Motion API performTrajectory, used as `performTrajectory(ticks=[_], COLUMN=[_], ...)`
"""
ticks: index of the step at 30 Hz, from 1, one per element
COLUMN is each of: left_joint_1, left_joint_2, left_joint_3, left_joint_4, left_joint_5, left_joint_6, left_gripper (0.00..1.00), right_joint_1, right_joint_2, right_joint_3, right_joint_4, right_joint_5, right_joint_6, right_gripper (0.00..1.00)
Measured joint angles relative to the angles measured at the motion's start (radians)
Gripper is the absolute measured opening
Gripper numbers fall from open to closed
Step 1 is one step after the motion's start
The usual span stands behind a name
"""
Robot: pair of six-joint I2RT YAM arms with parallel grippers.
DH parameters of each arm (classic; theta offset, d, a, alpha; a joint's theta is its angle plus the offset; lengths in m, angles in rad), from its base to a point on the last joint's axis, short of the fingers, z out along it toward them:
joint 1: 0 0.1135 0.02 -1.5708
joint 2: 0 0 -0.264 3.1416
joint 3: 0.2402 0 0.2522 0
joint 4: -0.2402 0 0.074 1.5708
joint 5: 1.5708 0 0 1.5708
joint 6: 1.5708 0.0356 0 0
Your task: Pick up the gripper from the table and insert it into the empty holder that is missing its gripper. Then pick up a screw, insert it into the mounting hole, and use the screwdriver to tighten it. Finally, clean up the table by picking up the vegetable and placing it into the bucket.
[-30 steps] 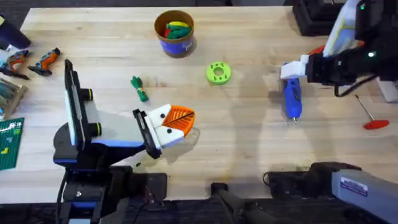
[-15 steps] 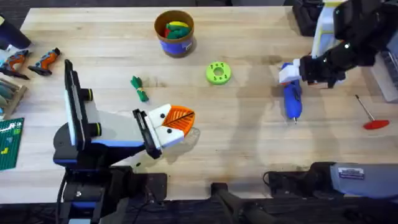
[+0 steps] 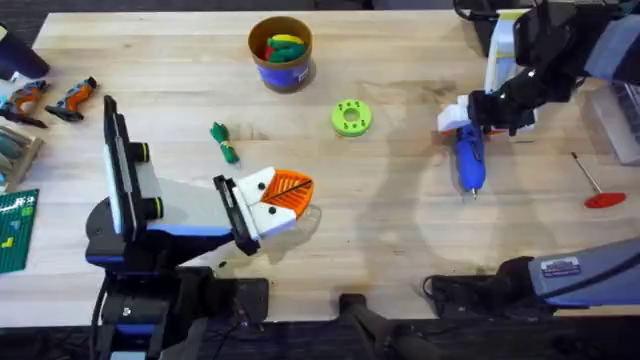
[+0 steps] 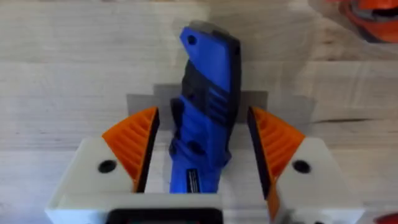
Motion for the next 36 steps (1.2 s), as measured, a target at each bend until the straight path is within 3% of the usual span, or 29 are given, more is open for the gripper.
performTrajectory(ticks=[6,24,28,31,36], left_joint_1=[0.000,0.000,0.000,0.000,0.000], left_joint_2=[0.000,0.000,0.000,0.000,0.000], left_joint_3=[0.000,0.000,0.000,0.000,0.000], left_joint_4=[0.000,0.000,0.000,0.000,0.000], left_joint_5=[0.000,0.000,0.000,0.000,0.000], left_joint_6=[0.000,0.000,0.000,0.000,0.000], left_gripper=[0.004,0.004,0.004,0.004,0.004], right_joint_1=[0.000,0.000,0.000,0.000,-0.002], right_joint_2=[0.004,0.050,0.050,0.050,0.050], right_joint_3=[0.000,0.006,0.005,0.006,0.006], right_joint_4=[0.026,0.048,0.050,0.048,0.044], right_joint_5=[0.000,0.000,0.000,0.001,0.001], right_joint_6=[0.000,0.009,0.009,0.012,0.016], right_gripper=[0.919,0.910,0.790,0.611,0.469])
